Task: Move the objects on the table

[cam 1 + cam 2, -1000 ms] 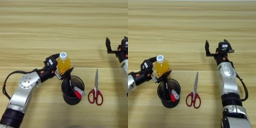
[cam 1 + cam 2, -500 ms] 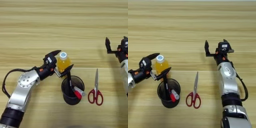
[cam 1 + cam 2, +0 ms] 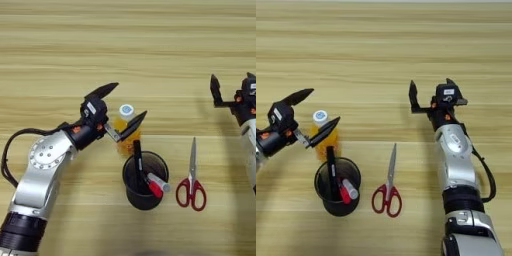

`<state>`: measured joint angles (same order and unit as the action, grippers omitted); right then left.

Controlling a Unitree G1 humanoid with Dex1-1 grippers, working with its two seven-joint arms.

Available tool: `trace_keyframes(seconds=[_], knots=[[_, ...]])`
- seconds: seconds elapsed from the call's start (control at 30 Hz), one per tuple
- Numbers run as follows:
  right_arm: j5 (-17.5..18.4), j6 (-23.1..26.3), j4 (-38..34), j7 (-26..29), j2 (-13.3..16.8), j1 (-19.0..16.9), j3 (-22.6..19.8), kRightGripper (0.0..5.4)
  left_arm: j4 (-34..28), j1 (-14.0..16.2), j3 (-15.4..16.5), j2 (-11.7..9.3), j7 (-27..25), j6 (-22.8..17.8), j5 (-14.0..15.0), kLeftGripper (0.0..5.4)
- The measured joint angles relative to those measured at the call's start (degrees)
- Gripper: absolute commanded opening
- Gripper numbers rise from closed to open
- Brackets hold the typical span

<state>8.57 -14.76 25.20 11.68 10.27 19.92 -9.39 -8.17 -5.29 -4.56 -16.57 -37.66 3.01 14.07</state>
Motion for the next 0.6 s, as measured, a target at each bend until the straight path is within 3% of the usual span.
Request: trace_keyframes(seconds=[0.13,0.27,0.43,0.6], knots=[[0.0,-1.11,-1.03,1.65,-0.16,0.0,1.07,5.4,-2.24,-0.77,1.89,0.25,0.68,0.27,2.25,5.39],[0.37,-2.0,-3.08,4.09,-0.51,-0.09,2.16,5.4,-4.38,-1.06,4.03,0.82,1.01,0.13,6.43,5.39],[2.38,-2.29,-5.79,7.59,-0.7,-0.49,2.79,5.4,-4.73,-1.71,5.99,1.26,2.49,0.14,6.98,5.39],[3.9,-2.62,-9.42,11.45,-0.81,-1.54,3.96,5.4,-1.94,-4.47,9.44,3.26,8.65,0.18,7.21,5.39]])
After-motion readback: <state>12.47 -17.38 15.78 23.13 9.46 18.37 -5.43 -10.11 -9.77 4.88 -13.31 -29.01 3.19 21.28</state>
